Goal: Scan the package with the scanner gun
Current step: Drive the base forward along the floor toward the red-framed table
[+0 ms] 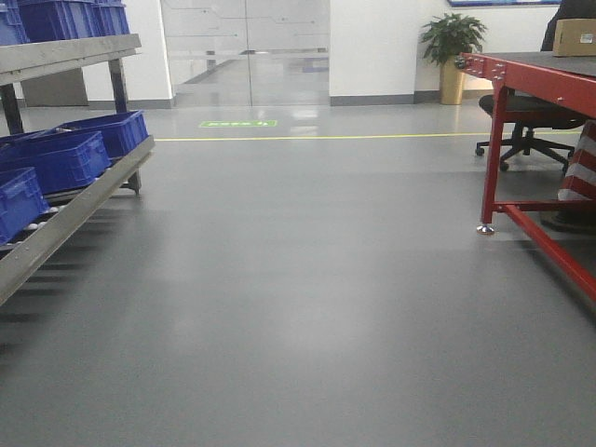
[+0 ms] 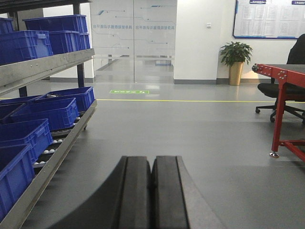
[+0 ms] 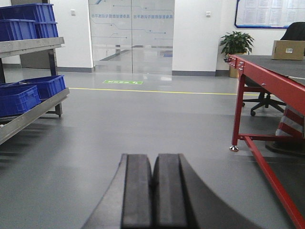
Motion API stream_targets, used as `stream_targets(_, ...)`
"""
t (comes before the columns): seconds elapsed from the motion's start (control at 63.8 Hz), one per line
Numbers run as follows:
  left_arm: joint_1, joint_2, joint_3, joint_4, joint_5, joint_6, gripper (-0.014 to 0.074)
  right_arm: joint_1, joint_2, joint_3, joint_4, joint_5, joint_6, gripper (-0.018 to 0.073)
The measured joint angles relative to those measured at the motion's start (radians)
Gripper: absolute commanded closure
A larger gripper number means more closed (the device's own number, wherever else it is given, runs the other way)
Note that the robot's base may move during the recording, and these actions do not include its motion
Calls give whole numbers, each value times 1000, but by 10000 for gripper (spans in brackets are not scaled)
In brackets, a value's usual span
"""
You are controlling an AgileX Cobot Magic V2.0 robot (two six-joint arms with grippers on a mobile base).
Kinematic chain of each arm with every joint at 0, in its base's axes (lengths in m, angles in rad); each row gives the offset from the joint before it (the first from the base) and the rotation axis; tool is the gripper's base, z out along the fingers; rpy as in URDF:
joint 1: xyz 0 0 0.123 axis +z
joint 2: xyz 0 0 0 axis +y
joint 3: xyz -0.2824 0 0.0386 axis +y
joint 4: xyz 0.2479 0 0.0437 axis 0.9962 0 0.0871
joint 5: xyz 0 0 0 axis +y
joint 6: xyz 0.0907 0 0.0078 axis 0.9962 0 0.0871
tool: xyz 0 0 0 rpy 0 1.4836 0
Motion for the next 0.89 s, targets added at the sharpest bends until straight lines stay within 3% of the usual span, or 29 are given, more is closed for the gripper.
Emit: stream_targets(0.893,0,0,0,0,0,0,708,0,0,0,0,0,0,721)
